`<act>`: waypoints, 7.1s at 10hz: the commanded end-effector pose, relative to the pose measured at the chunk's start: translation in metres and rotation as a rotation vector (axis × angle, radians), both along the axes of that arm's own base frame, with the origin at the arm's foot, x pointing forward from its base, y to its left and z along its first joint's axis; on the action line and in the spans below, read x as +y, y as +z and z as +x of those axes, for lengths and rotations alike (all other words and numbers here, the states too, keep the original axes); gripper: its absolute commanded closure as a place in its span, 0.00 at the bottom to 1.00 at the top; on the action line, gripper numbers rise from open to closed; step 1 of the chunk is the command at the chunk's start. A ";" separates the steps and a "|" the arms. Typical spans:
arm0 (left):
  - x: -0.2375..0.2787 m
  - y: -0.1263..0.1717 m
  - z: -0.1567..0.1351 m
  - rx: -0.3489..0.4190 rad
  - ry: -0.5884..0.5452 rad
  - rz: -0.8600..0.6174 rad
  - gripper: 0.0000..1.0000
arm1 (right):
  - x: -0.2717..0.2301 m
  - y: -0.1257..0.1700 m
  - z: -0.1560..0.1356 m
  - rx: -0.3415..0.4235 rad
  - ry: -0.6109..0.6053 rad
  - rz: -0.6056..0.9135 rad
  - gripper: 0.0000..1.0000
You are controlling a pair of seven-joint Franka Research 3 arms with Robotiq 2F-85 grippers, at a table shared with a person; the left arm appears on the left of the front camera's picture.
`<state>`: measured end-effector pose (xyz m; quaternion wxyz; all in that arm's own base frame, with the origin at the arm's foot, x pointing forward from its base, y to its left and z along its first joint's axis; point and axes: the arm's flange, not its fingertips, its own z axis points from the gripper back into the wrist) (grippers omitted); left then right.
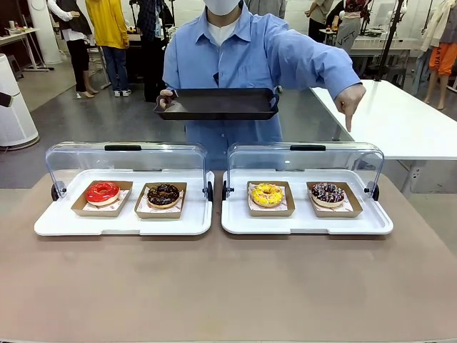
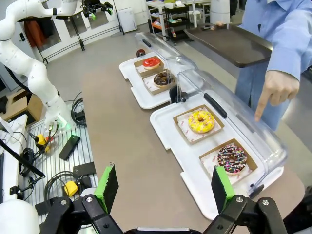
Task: Provide the desired donut to the person.
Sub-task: Pick up and lift the Paper togo box containing the Donut pointed at by the person.
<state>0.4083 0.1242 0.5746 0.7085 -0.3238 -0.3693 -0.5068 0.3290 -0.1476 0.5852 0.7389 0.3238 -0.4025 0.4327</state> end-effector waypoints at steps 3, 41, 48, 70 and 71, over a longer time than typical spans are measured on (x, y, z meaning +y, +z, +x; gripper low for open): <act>0.000 0.001 0.000 -0.002 -0.002 -0.004 0.00 | 0.000 0.000 0.001 -0.001 0.003 0.006 0.00; 0.000 0.001 0.000 -0.002 -0.002 -0.004 0.00 | 0.217 -0.182 0.123 0.112 0.386 -1.124 0.00; 0.000 0.001 0.000 -0.002 -0.002 -0.004 0.00 | 0.208 -0.215 0.136 0.075 0.356 -1.126 0.00; 0.000 0.001 0.000 -0.002 -0.002 -0.004 0.00 | 0.182 -0.234 0.181 0.059 0.380 -1.023 0.00; 0.000 0.001 0.000 -0.002 -0.002 -0.004 0.00 | 0.186 -0.235 0.184 0.066 0.389 -1.037 0.00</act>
